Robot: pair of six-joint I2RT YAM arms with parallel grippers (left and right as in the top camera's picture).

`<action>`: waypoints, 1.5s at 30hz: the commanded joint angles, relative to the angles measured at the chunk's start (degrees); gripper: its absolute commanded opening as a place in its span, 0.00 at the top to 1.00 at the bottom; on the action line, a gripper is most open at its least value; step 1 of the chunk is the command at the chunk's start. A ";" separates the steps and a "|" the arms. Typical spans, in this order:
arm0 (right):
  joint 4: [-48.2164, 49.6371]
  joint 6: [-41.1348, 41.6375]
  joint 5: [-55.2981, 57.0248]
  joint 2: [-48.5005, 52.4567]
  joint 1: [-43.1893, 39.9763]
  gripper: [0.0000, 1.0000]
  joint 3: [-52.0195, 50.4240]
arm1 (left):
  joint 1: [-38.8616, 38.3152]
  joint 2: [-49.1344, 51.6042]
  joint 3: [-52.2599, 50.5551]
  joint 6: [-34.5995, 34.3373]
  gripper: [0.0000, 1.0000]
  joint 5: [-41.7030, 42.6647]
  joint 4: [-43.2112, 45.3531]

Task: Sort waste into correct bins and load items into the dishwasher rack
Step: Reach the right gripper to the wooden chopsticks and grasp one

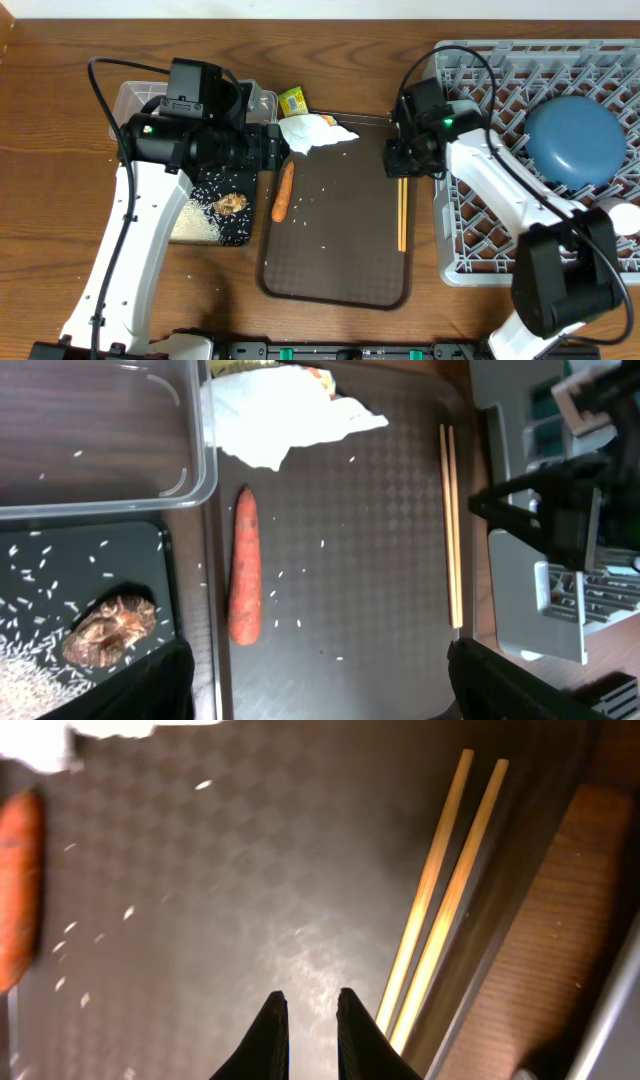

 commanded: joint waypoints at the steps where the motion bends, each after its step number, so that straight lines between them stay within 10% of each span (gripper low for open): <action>1: 0.85 5.46 5.51 1.27 0.61 0.89 -0.20 | 0.28 -0.04 0.48 1.05 0.18 -0.70 -1.03; 27: 3.23 8.92 10.51 11.06 2.38 0.82 -0.35 | -0.70 -0.04 0.07 1.05 0.18 -0.72 -4.61; 33: 3.21 8.37 10.40 12.13 2.80 0.99 -0.33 | -0.70 -0.04 0.07 1.05 0.18 -0.72 -4.59; 45: 0.96 0.96 6.75 -4.37 1.33 0.99 5.16 | -0.68 -0.04 0.07 1.03 0.17 -2.97 -4.63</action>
